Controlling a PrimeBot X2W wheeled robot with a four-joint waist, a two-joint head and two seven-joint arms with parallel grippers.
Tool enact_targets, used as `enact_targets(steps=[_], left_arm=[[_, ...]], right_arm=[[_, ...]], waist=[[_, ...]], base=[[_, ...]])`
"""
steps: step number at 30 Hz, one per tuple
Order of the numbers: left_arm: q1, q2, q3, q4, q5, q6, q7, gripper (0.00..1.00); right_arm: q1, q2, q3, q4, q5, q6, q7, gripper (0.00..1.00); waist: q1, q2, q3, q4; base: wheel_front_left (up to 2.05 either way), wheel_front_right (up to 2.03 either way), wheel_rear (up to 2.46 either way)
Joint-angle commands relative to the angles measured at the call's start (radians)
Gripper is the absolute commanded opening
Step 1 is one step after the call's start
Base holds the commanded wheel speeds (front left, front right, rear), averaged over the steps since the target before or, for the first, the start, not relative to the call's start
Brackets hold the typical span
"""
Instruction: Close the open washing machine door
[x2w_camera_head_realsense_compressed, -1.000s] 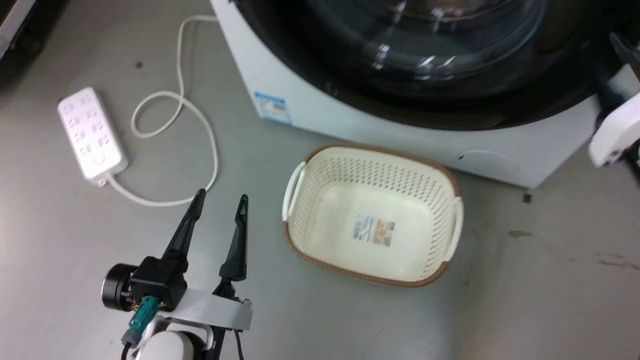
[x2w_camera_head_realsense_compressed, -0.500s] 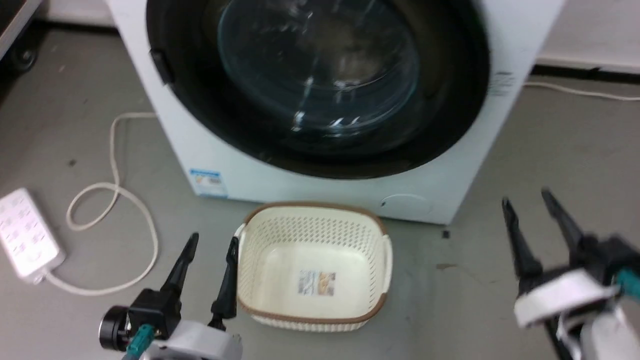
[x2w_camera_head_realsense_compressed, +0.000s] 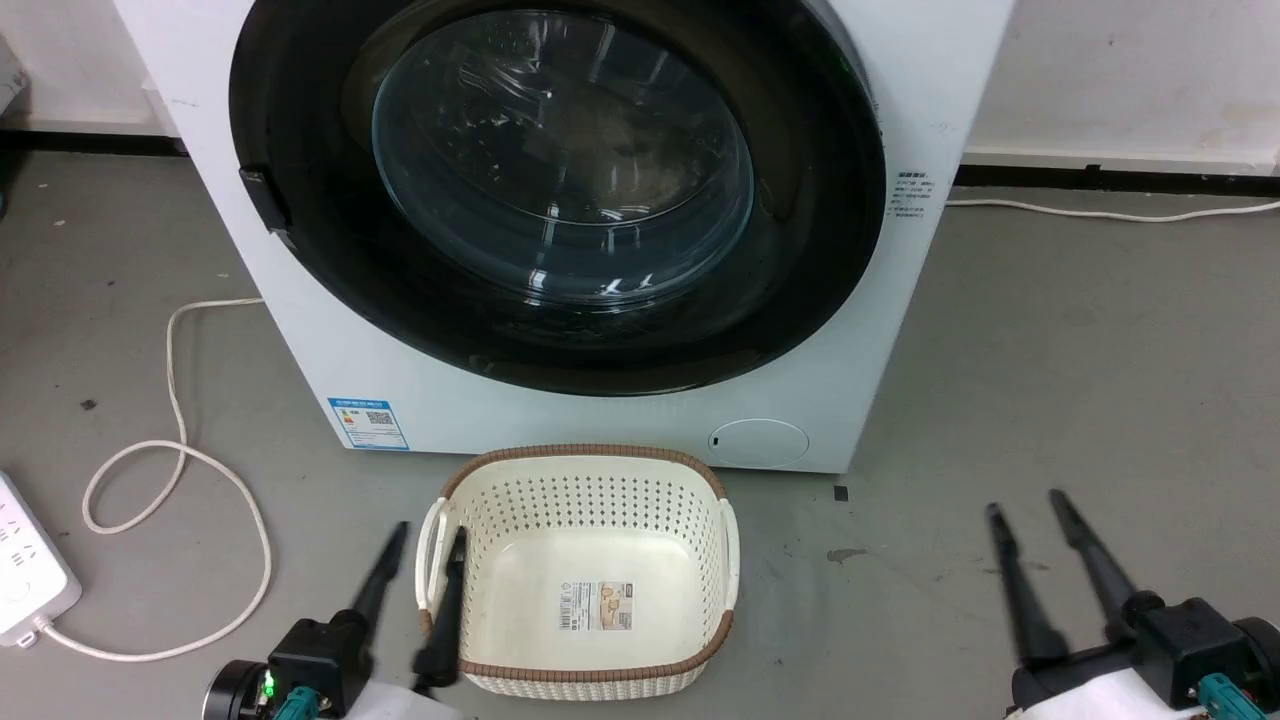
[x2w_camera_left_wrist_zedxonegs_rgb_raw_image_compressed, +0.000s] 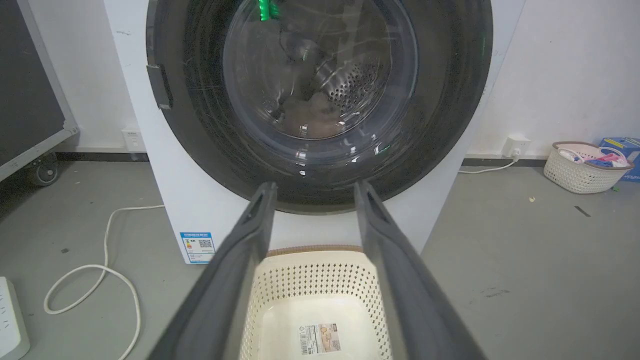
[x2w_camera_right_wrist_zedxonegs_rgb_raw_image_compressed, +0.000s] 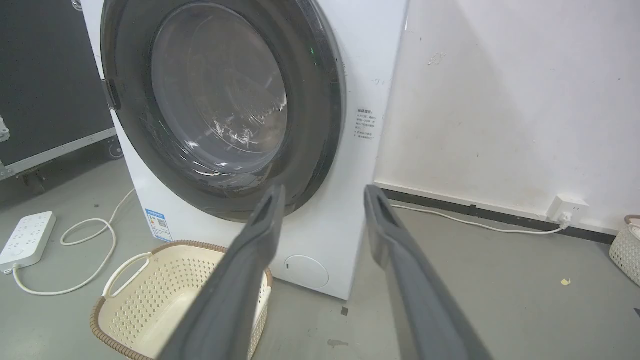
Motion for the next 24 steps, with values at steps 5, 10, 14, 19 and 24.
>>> enact_targets(steps=[5, 10, 14, 19, 24], left_arm=[[-0.001, -0.001, 0.0, -0.003, 0.001, 0.003, 0.006, 0.0], [-0.001, -0.001, 0.002, -0.008, 0.005, 0.008, 0.016, 0.0], [-0.002, -0.002, 0.004, -0.012, 0.009, 0.012, 0.024, 0.0], [-0.003, -0.002, 0.007, -0.02, 0.015, 0.019, 0.039, 0.0], [-0.004, -0.003, 0.008, -0.025, 0.019, 0.024, 0.049, 0.0]], right_arm=[[-0.003, 0.0, 0.001, -0.001, 0.0, 0.0, 0.006, 0.0], [-0.004, 0.0, 0.003, -0.002, 0.001, 0.0, 0.016, 0.0], [-0.006, 0.001, 0.004, -0.003, 0.002, 0.0, 0.025, 0.0], [-0.008, 0.001, 0.007, -0.005, 0.003, 0.0, 0.039, 0.0], [-0.01, 0.001, 0.008, -0.007, 0.004, 0.0, 0.049, 0.0]], waist=[[0.0001, -0.0001, -0.001, 0.0], [0.0001, -0.0001, -0.002, 0.001], [0.0001, -0.0001, -0.003, 0.001], [0.0001, -0.0001, -0.005, 0.002], [0.0001, -0.0001, -0.006, 0.003]], base=[[0.0, 0.0, 0.0], [0.0, 0.0, 0.0], [0.0, 0.0, 0.0], [0.0, 0.0, 0.0], [0.0, 0.0, 0.0]])
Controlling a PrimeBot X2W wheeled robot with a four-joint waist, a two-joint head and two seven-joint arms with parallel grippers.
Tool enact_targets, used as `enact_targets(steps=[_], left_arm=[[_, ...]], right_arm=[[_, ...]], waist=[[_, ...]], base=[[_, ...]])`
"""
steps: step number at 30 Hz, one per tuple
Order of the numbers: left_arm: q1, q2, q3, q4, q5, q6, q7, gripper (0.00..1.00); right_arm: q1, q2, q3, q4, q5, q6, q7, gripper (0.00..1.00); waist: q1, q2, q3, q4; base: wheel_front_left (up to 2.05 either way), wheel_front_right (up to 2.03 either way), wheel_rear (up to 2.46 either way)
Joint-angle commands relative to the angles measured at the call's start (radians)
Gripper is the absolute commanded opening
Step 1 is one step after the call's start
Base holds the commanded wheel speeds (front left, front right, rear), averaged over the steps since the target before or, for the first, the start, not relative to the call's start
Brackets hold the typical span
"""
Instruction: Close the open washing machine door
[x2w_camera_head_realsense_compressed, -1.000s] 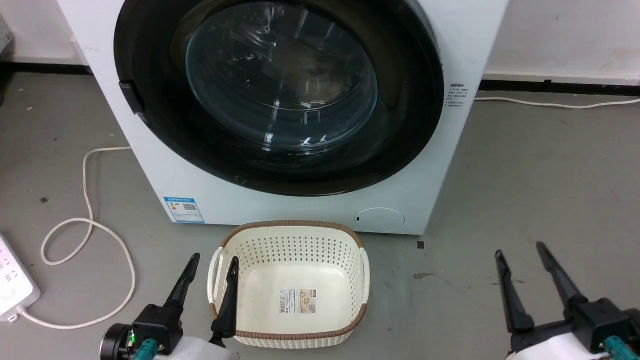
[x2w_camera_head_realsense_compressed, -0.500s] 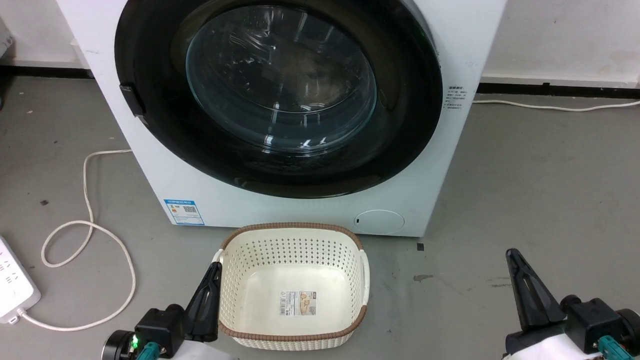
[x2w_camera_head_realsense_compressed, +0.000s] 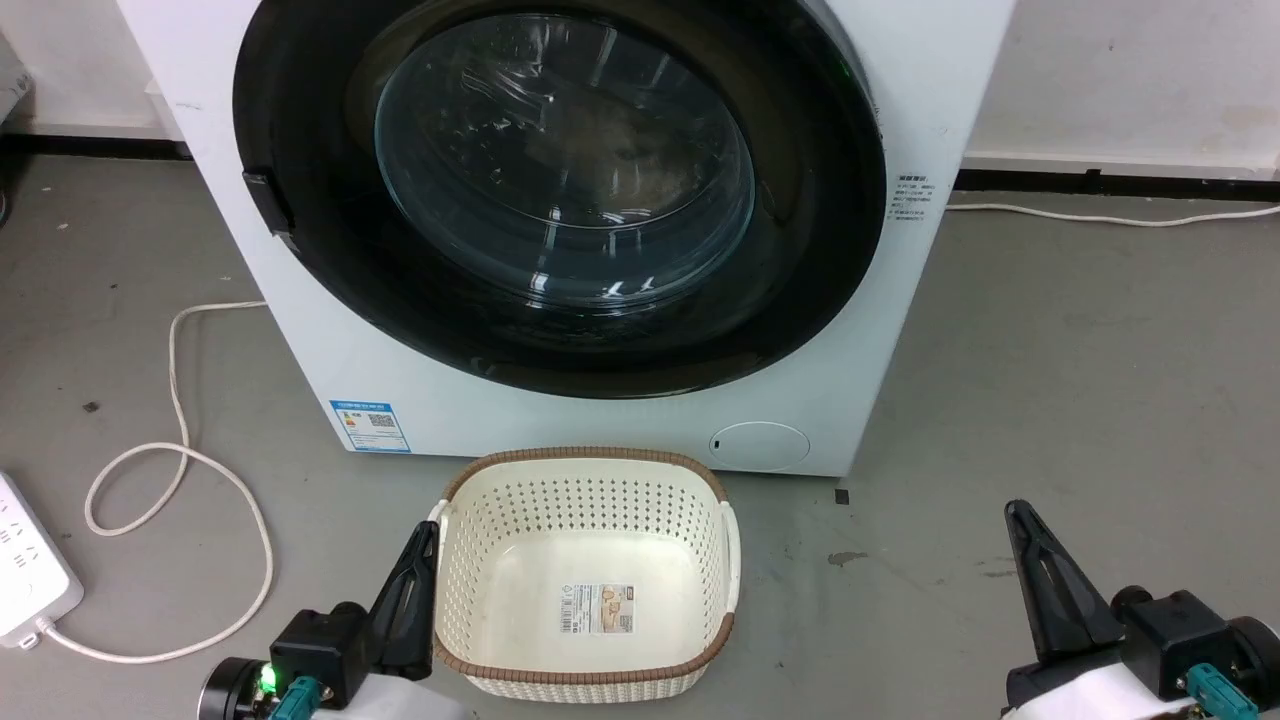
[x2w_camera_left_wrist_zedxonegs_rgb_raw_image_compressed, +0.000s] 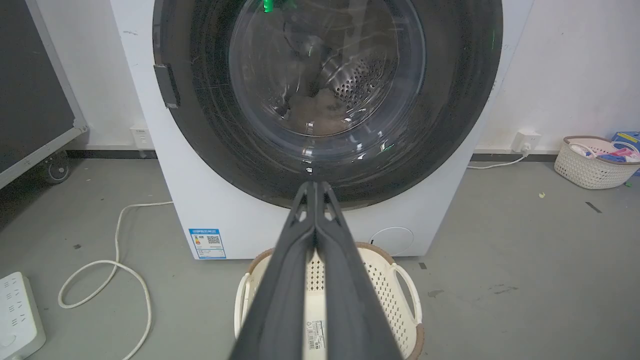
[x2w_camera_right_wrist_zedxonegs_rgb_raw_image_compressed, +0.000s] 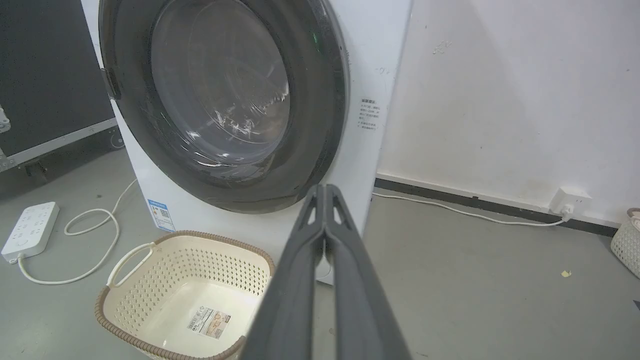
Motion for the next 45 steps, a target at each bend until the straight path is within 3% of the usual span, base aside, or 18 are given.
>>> enact_targets(steps=[1, 45], left_arm=[[-0.004, 0.0, 0.004, -0.007, 0.01, 0.007, 0.007, 0.0], [-0.012, -0.003, 0.022, -0.056, 0.049, 0.054, 0.103, 0.0]], right_arm=[[-0.007, 0.001, 0.002, -0.006, 0.004, 0.0, 0.007, 0.0], [-0.023, 0.003, 0.019, -0.019, 0.013, -0.001, 0.103, 0.0]], waist=[[0.0, 0.0, -0.001, 0.0], [0.0, 0.0, -0.012, 0.006]], base=[[0.0, 0.0, 0.0], [0.0, 0.0, 0.0]])
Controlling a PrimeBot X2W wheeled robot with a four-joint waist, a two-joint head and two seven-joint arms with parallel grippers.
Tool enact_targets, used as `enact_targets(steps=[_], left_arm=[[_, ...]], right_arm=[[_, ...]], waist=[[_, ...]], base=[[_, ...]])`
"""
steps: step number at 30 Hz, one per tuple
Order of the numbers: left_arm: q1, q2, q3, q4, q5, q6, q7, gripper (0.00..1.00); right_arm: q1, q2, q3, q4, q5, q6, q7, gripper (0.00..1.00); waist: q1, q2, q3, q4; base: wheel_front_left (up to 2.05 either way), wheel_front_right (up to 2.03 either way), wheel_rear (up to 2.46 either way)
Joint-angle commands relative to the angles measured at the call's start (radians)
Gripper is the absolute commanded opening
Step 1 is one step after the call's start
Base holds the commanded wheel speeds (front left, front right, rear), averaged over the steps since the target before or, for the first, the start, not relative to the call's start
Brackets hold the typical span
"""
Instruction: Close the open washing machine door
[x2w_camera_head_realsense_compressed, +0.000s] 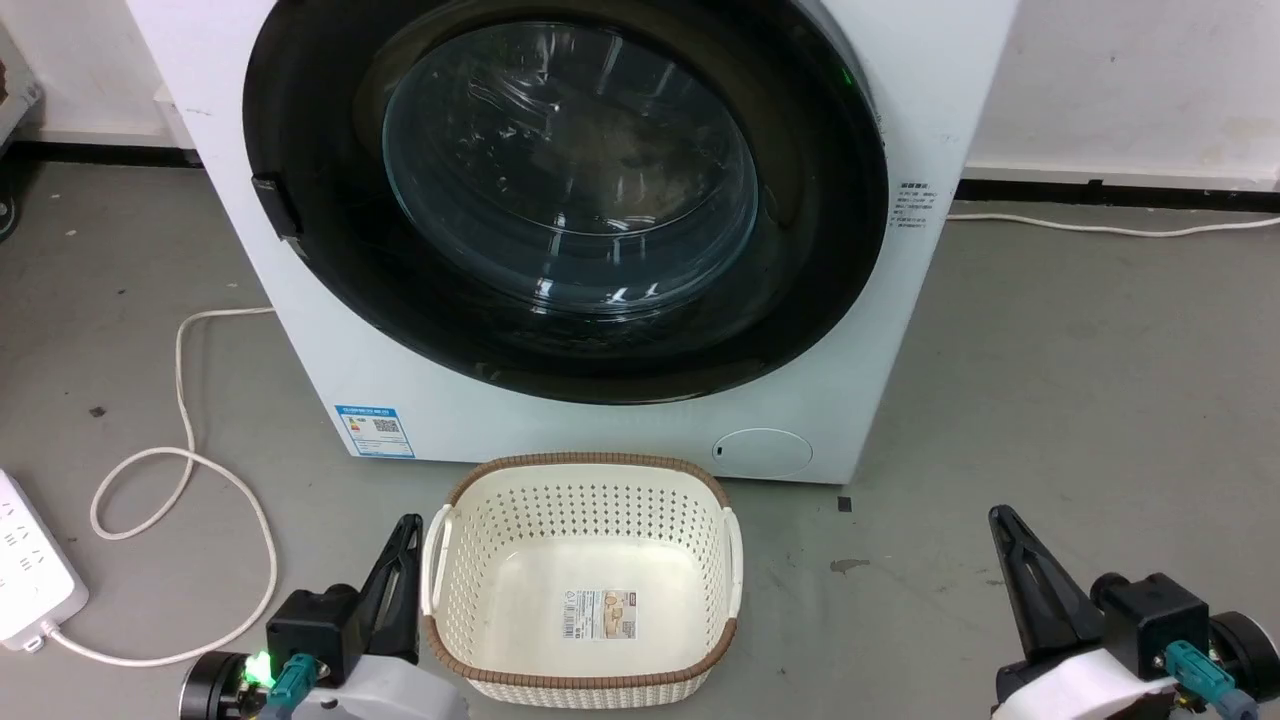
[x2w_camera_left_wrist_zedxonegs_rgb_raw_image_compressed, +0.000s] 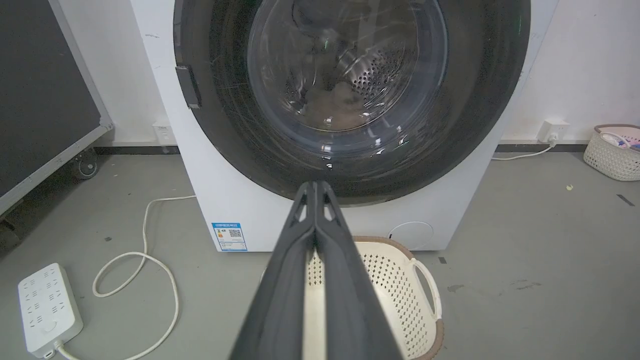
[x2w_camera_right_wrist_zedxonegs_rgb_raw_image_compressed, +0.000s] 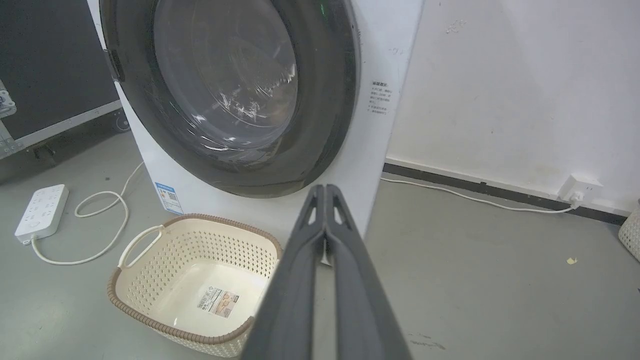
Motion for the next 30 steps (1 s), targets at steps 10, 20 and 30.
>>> enact_targets(steps=[10, 20, 30], left_arm=[[-0.012, -0.001, 0.005, -0.016, 0.018, 0.016, 0.027, 0.0], [-0.014, -0.001, 0.01, -0.029, 0.028, 0.028, 0.051, 0.0], [-0.016, -0.002, 0.014, -0.039, 0.036, 0.038, 0.072, 0.0]], right_arm=[[-0.02, 0.004, 0.006, -0.01, 0.007, -0.001, 0.024, 0.0], [-0.024, 0.004, 0.01, -0.013, 0.009, -0.001, 0.048, 0.0], [-0.027, 0.005, 0.014, -0.016, 0.011, -0.001, 0.069, 0.0]], waist=[[0.0, -0.0001, -0.003, 0.001], [0.0, -0.0001, -0.005, 0.003], [0.0, -0.0001, -0.008, 0.004]], base=[[0.0, 0.0, 0.0], [0.0, 0.0, 0.0], [0.0, 0.0, 0.0]])
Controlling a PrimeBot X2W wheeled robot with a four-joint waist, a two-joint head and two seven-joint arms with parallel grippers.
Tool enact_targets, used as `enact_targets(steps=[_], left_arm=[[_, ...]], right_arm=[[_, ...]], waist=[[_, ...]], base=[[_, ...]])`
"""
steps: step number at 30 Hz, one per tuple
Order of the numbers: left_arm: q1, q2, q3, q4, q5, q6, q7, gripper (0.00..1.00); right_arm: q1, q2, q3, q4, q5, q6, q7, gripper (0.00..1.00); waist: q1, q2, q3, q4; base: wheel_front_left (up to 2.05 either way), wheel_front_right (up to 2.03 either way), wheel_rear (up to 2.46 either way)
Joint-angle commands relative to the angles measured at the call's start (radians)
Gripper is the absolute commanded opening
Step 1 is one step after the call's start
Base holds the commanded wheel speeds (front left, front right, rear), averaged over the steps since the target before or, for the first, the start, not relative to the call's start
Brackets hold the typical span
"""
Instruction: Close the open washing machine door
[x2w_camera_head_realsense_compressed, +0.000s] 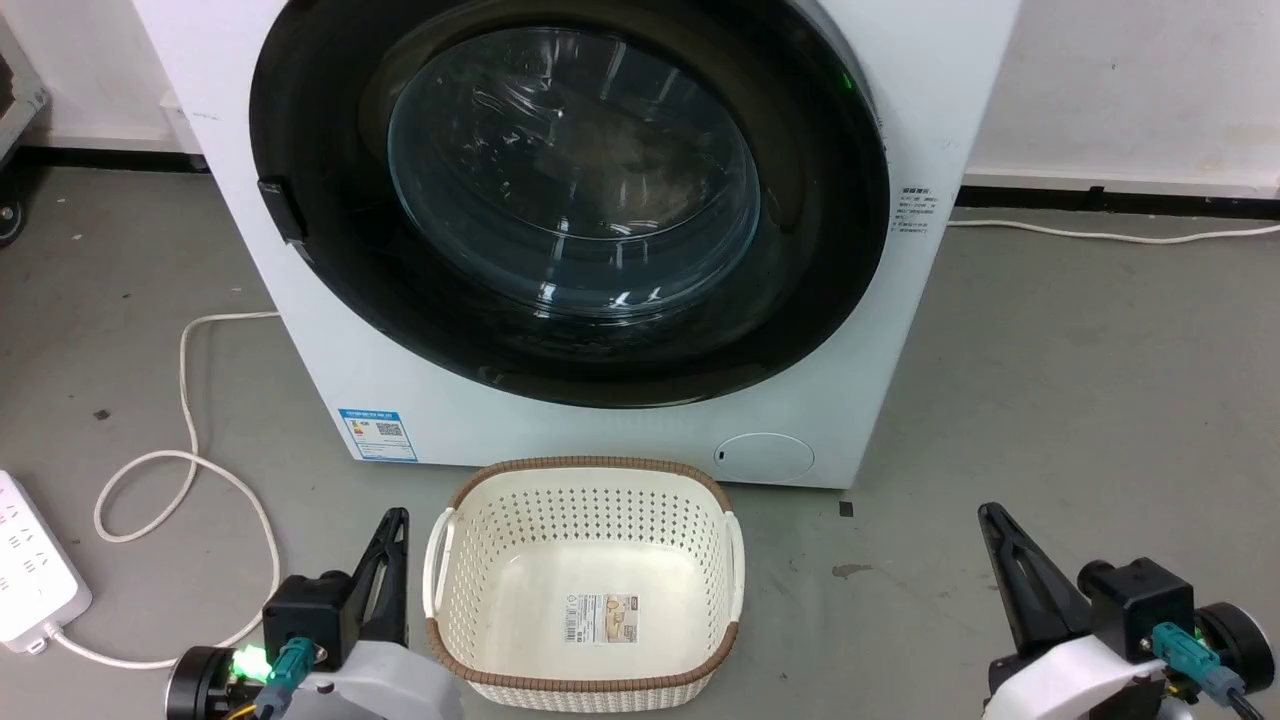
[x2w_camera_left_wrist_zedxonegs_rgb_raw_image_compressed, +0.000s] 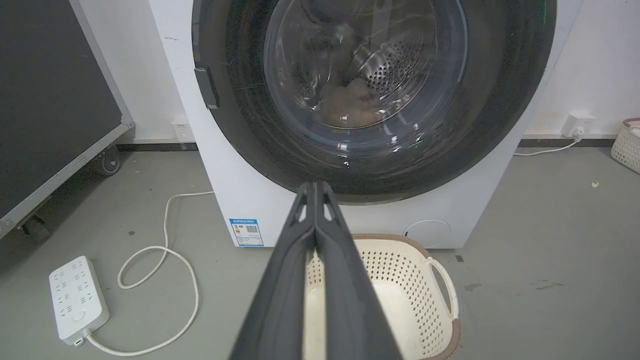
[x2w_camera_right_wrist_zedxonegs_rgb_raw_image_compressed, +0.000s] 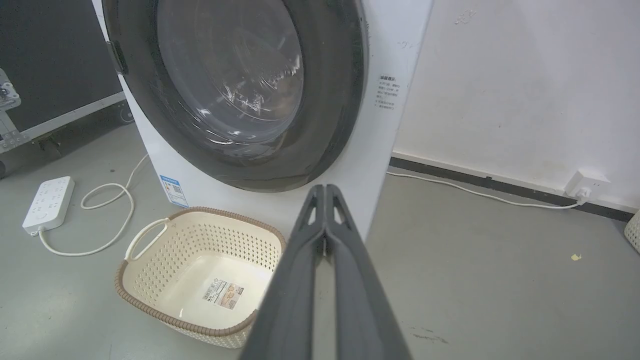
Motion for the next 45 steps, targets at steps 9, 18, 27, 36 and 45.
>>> enact_targets(steps=[9, 18, 27, 36, 45], left_arm=[[-0.014, -0.002, 0.008, -0.016, 0.019, 0.016, 0.026, 0.0], [-0.016, -0.002, 0.012, -0.025, 0.026, 0.025, 0.044, 0.0], [-0.016, -0.002, 0.012, -0.025, 0.027, 0.025, 0.044, 0.0], [-0.016, -0.002, 0.012, -0.025, 0.027, 0.025, 0.044, 0.0], [-0.016, -0.002, 0.012, -0.025, 0.027, 0.025, 0.044, 0.0]], right_arm=[[-0.018, 0.005, 0.006, -0.011, 0.006, -0.001, 0.027, 0.0], [-0.021, 0.005, 0.009, -0.013, 0.008, -0.001, 0.045, 0.0], [-0.021, 0.005, 0.009, -0.013, 0.008, -0.001, 0.046, 0.0], [-0.021, 0.005, 0.009, -0.013, 0.008, -0.001, 0.046, 0.0], [-0.021, 0.005, 0.009, -0.013, 0.008, -0.001, 0.046, 0.0]], waist=[[0.0, 0.0, -0.003, 0.001], [0.0, 0.0, -0.005, 0.002], [0.0, 0.0, -0.005, 0.002], [0.0, 0.0, -0.005, 0.002], [0.0, 0.0, -0.005, 0.002]], base=[[0.0, 0.0, 0.0], [0.0, 0.0, 0.0], [0.0, 0.0, 0.0], [0.0, 0.0, 0.0], [0.0, 0.0, 0.0]])
